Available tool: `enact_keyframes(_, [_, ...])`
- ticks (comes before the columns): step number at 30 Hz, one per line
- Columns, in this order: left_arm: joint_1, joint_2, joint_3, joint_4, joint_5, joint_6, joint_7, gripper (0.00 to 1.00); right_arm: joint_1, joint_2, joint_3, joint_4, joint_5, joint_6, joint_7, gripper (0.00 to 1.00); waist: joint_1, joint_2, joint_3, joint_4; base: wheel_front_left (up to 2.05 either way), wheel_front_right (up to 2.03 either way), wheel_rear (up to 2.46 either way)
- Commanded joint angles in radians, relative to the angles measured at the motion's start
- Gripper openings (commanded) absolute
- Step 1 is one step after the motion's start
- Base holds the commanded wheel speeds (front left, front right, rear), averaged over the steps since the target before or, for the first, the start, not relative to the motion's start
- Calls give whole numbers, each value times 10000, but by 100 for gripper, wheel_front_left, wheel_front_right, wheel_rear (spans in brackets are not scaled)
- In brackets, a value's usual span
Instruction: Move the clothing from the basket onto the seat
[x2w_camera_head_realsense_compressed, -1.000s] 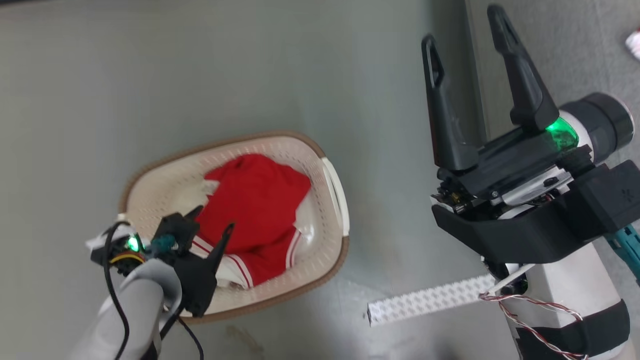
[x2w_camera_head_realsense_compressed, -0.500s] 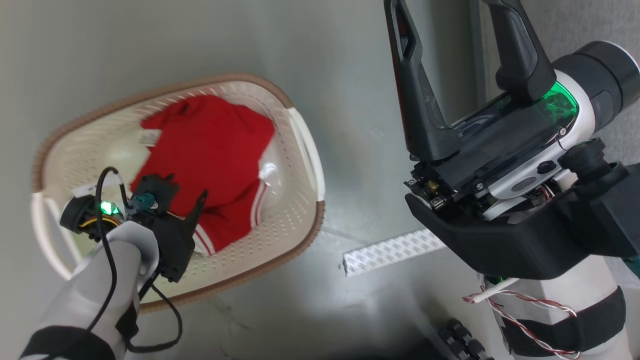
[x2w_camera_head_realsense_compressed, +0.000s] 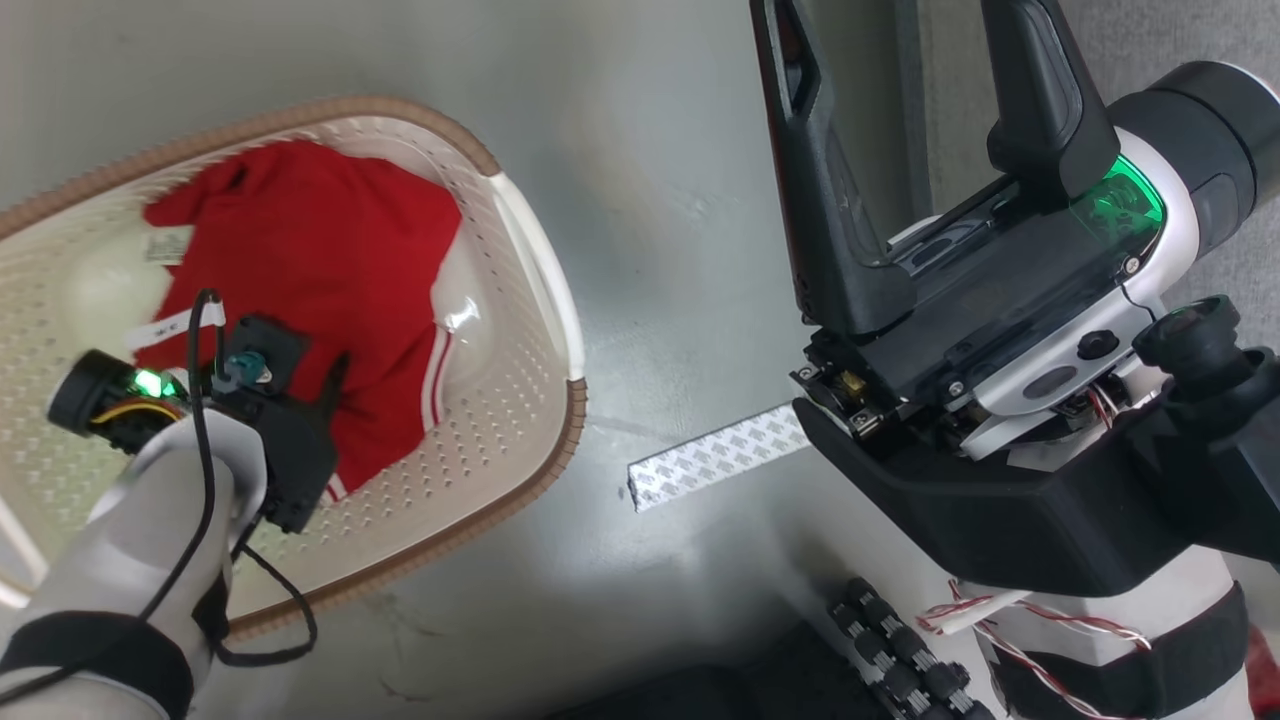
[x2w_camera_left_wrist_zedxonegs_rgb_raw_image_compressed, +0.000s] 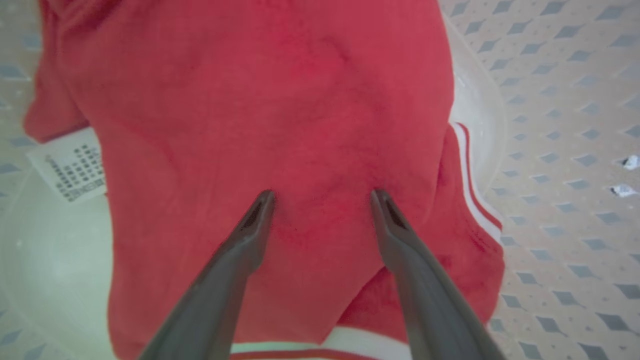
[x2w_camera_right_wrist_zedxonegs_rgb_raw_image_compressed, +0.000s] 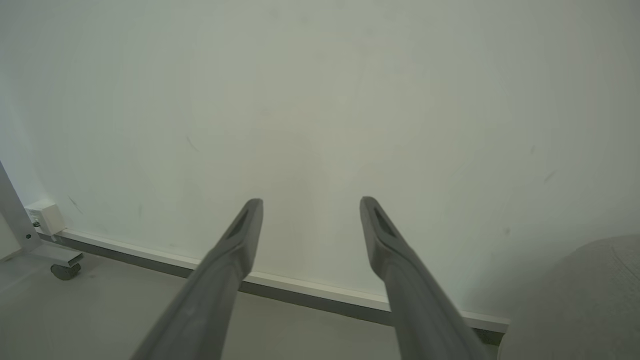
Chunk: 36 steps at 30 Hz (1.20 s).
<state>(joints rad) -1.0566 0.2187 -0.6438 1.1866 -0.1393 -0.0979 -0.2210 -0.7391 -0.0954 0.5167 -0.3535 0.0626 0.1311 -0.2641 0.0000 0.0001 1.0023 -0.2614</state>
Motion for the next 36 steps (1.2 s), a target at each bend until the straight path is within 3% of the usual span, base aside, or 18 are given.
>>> enact_keyframes(1, [-157, 135, -67, 181, 109, 198, -49, 100, -89, 73, 33, -56, 50, -6, -14, 100, 0, -1, 310, -246, 0, 0, 0])
enact_keyframes(11, [-481, 169, -506, 690, 369, 442, 28, 100, -100, 160, 89, -25, 67, -6, -14, 100, 0, -1, 625, -361, 0, 0, 0])
enact_keyframes(12, [-511, 164, -539, 726, 388, 477, 43, 88, -92, 161, 87, -22, 71, -6, -14, 100, 0, -1, 629, -359, 0, 0, 0])
enact_keyframes(13, [-554, 158, -549, 750, 375, 487, 39, 54, -85, 158, 83, -23, 77, -6, -14, 100, 0, -1, 632, -356, 0, 0, 0])
enact_keyframes(15, [-583, 124, -563, 802, 303, 465, 100, 3, -61, 144, 75, -18, 89, -6, -14, 100, 0, -1, 622, -350, 0, 0, 0])
enact_keyframes(26, [-437, -68, -841, 606, 266, 401, -315, 0, 120, 128, -47, 92, 116, -6, -14, 100, 0, -1, 331, -140, 0, 0, 0])
enact_keyframes(36, [714, 272, -234, -1530, -379, 746, -445, 0, 514, -47, -296, 361, 152, -6, -14, 100, 0, -1, -714, 436, 0, 0, 0])
